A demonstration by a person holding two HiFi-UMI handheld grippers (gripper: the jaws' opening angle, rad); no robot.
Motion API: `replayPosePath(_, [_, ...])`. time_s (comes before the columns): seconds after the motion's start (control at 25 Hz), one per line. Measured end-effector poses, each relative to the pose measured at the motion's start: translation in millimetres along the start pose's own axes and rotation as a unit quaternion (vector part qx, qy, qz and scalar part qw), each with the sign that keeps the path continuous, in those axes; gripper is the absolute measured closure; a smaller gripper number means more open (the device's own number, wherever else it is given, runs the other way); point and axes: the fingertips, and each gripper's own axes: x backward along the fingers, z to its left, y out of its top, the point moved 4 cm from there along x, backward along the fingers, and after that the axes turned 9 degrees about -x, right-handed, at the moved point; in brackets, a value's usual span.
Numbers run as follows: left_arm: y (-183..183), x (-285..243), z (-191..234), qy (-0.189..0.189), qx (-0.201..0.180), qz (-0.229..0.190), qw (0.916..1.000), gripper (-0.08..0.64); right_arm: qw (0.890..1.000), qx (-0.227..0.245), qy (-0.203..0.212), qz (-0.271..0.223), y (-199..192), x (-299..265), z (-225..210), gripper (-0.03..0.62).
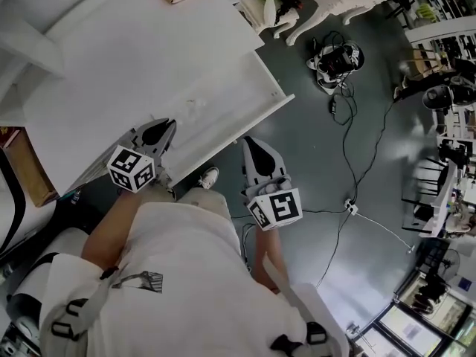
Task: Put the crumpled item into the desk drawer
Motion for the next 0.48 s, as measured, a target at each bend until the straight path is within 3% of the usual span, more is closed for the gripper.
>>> replayPosePath(0.48, [-99,-38,35,-0.017,0.013,0.107,0.994,0.535,0.998,0.001,-0.048,0.036,-22,12,13,0.583])
